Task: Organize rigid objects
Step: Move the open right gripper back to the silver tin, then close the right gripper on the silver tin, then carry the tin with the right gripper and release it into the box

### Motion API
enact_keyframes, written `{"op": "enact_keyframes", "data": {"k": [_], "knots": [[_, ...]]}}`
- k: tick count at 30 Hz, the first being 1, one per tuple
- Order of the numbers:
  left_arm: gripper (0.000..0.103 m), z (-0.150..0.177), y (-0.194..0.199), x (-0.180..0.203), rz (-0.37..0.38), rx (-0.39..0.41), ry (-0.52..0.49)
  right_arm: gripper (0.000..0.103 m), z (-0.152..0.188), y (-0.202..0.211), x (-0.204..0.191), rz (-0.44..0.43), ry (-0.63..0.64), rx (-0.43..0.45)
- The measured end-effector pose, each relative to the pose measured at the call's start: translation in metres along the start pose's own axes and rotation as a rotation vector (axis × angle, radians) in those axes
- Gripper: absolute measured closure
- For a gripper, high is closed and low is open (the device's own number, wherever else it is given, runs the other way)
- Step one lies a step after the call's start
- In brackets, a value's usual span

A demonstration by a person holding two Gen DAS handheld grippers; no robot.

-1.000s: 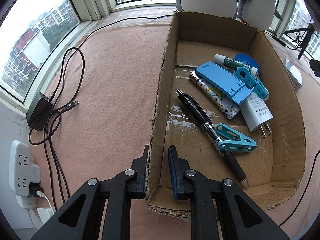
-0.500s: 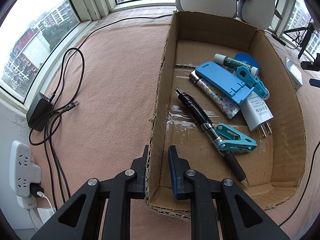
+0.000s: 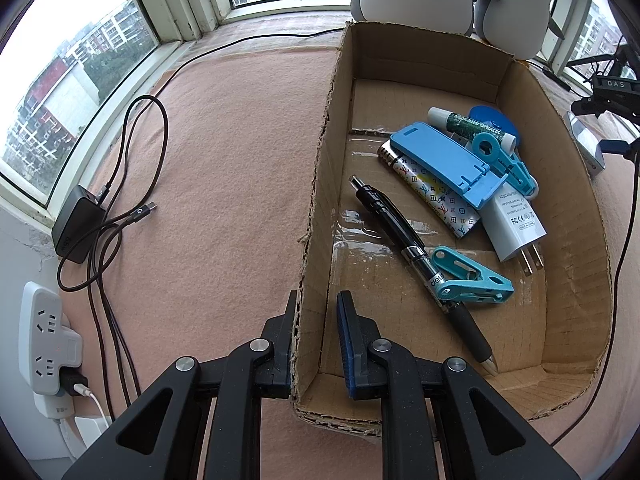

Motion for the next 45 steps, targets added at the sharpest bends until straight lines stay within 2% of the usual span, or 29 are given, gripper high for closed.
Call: {"op": "enact_keyframes", "data": {"k": [10, 19, 23, 26, 35, 45], "knots": [[0.086, 0.000, 0.000, 0.000, 0.000, 0.000, 0.000, 0.029, 0.004, -0.019, -0.009, 0.075, 0.077, -0.040], [0.086, 0.000, 0.000, 0.000, 0.000, 0.000, 0.000, 0.029, 0.012, -0.022, -0.014, 0.085, 0.149, -0.050], [0.086, 0.000, -0.001, 0.000, 0.000, 0.001, 0.000, 0.029, 0.022, -0.029, -0.017, 0.082, 0.172, -0.083], [0.086, 0.000, -0.002, 0.000, 0.001, 0.001, 0.001, 0.029, 0.024, -0.030, -0.021, 0.083, 0.173, -0.069], [0.086, 0.000, -0.002, 0.000, 0.001, 0.002, 0.001, 0.032, 0.031, -0.022, -0.024, 0.050, 0.223, -0.067], [0.086, 0.001, -0.001, 0.000, -0.001, 0.002, 0.001, 0.035, 0.064, 0.006, -0.021, -0.036, 0.282, -0.026]]}}
Point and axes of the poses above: each gripper's, at about its wrist camera, not at the fingertips, and y roughly against the way its jaws point, x to its right, z to its underside, the point moved 9 cm from there along -y, roughly the way its jaws point, and after that the axes turned 12 degrees about z, right-handed, at the moved point
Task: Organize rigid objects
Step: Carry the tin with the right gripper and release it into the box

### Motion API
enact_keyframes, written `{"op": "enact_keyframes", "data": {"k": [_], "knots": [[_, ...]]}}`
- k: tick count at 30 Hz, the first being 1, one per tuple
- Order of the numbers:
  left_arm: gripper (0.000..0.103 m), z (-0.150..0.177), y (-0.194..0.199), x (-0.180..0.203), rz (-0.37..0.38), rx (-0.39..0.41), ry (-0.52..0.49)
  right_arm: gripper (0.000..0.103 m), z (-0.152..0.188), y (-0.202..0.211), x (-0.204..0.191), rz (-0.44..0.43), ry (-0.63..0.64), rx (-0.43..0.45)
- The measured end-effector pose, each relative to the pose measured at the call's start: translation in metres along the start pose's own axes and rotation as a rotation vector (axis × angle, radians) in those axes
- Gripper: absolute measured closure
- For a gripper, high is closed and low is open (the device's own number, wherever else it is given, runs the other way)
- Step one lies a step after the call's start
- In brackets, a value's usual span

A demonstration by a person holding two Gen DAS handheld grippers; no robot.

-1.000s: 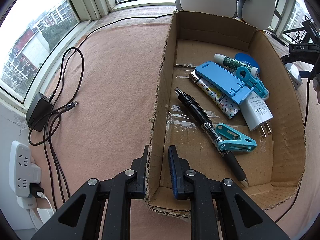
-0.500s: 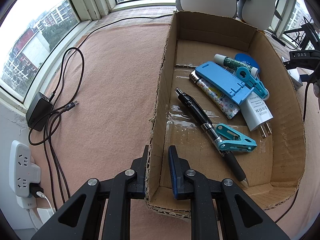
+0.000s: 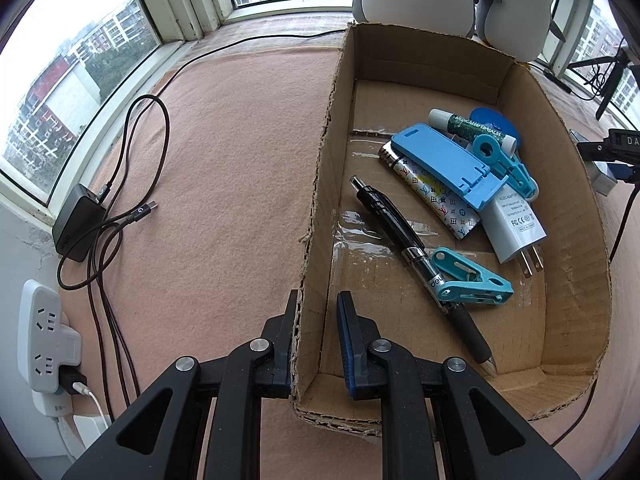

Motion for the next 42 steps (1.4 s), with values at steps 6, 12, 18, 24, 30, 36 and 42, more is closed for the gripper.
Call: {"op": "enact_keyframes", "data": {"k": [6, 12, 18, 24, 30, 36, 42], "knots": [[0.086, 0.000, 0.001, 0.000, -0.002, 0.001, -0.001, 0.035, 0.005, 0.024, 0.001, -0.042, 0.005, 0.031], [0.086, 0.000, 0.001, 0.000, -0.002, 0.002, 0.000, 0.035, 0.008, 0.058, -0.018, -0.081, 0.065, 0.104], [0.086, 0.000, 0.002, 0.001, -0.001, 0.004, 0.000, 0.035, 0.009, 0.099, -0.059, -0.148, 0.155, 0.196], [0.086, 0.000, 0.002, 0.002, -0.001, 0.008, 0.004, 0.035, 0.017, 0.112, -0.108, -0.174, 0.275, 0.230], [0.086, -0.001, 0.002, 0.001, -0.002, 0.012, 0.009, 0.035, 0.033, 0.115, -0.145, -0.195, 0.369, 0.222], [0.086, -0.001, 0.002, 0.001, -0.001, 0.013, 0.011, 0.035, 0.038, 0.104, -0.167, -0.198, 0.409, 0.203], [0.086, 0.000, 0.002, 0.001, 0.000, 0.015, 0.013, 0.035, 0.036, 0.093, -0.176, -0.192, 0.413, 0.183]]}}
Point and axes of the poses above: each gripper's, at about its wrist camera, not at the fingertips, and y roughly against the way its jaws point, x to its right, z to its underside, the point moved 9 cm from there along -y, roughly the way its jaws point, and after that the axes turned 12 degrees about z, right-handed, at the moved point
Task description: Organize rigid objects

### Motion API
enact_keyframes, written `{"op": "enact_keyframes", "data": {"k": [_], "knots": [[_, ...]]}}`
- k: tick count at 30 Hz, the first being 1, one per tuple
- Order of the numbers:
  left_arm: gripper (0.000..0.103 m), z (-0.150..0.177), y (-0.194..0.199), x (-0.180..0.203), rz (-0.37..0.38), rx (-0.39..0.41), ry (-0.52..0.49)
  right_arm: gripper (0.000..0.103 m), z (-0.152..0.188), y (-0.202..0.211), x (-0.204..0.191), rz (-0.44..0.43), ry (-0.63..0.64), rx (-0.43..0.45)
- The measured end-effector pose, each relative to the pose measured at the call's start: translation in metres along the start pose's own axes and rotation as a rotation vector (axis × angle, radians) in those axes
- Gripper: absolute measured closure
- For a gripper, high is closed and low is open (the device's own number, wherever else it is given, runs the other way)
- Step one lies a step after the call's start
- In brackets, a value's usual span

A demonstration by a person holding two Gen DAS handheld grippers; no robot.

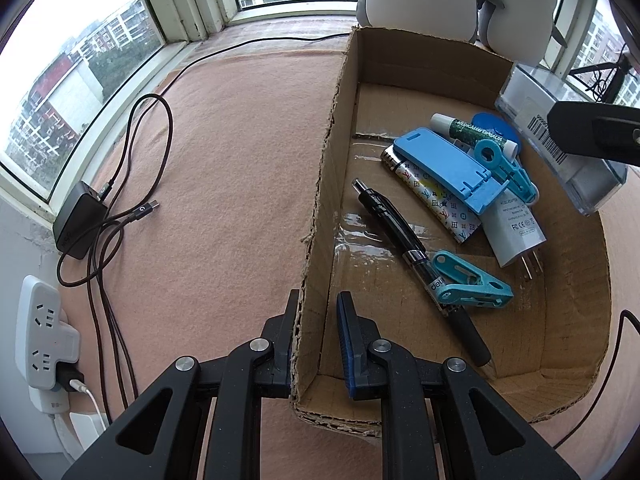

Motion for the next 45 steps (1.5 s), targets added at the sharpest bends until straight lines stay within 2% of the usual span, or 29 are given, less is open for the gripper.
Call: {"op": "enact_keyframes", "data": {"k": [9, 22, 45], "knots": [[0.086, 0.000, 0.000, 0.000, 0.000, 0.000, 0.001, 0.035, 0.000, -0.012, -0.003, 0.025, 0.019, -0.009], [0.086, 0.001, 0.000, -0.001, -0.001, 0.000, 0.001, 0.035, -0.003, -0.004, 0.001, 0.026, 0.016, 0.008], [0.086, 0.000, 0.001, -0.002, -0.004, 0.003, 0.002, 0.033, 0.029, 0.019, 0.004, -0.005, -0.004, 0.002]]}}
Point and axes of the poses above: each gripper's, at about its wrist camera, not at the fingertips, and y roughly against the way its jaws point, x to its right, z to its underside, the point moved 9 cm from there along -y, roughly the way its jaws point, and after that the axes turned 12 degrees about z, right-handed, at the moved point
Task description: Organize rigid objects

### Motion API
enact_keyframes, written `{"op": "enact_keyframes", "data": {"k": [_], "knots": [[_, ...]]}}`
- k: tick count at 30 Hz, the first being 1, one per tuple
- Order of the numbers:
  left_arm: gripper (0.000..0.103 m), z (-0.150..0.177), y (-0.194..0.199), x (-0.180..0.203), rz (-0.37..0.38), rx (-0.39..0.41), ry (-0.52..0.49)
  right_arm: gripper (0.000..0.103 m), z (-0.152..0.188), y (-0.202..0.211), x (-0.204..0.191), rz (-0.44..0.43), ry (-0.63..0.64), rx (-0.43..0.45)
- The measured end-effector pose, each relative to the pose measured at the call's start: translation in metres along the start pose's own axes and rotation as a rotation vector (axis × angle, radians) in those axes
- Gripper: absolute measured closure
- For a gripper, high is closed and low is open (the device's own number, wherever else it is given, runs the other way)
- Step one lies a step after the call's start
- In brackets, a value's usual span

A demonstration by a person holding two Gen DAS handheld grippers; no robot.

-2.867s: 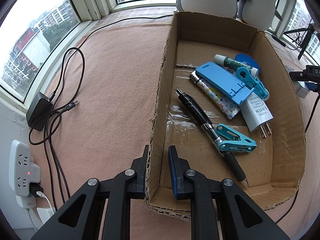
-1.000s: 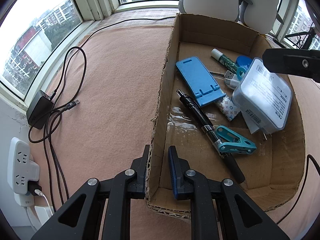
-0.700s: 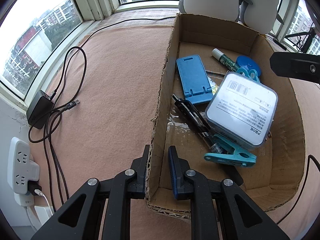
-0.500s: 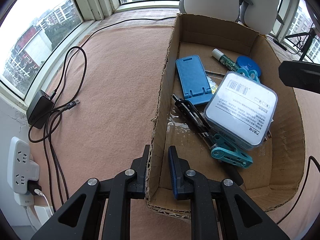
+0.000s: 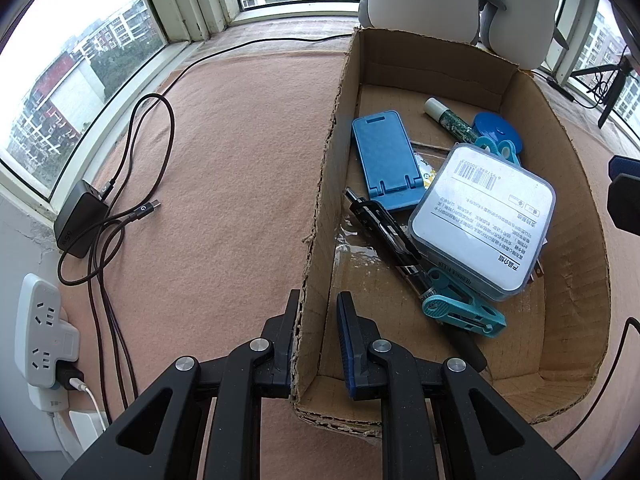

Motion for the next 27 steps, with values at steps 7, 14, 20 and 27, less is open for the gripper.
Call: {"op": "enact_keyframes", "data": {"k": [7, 14, 20, 27], "knots": [[0.086, 0.001, 0.001, 0.001, -0.003, -0.001, -0.006, 0.033, 0.007, 0.009, 0.000, -0.005, -0.015, 0.006], [0.086, 0.002, 0.006, 0.003, -0.009, 0.008, -0.009, 0.033, 0.015, 0.024, 0.005, -0.003, -0.033, 0.028], [0.086, 0.003, 0.016, 0.004, -0.020, 0.026, -0.023, 0.033, 0.023, 0.035, 0.007, 0.003, -0.045, 0.045], [0.083, 0.005, 0.038, 0.004, -0.034, 0.068, -0.026, 0.032, 0.032, 0.057, 0.016, 0.007, -0.072, 0.082]]}}
Point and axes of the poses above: each gripper's, at about its wrist camera, not at the fingertips, and y roughly against the way its jaws point, x to its right, z to its underside, the point moved 9 cm from there along -y, roughly the way its jaws point, and after that the axes turned 12 degrees about z, right-handed, at the moved point
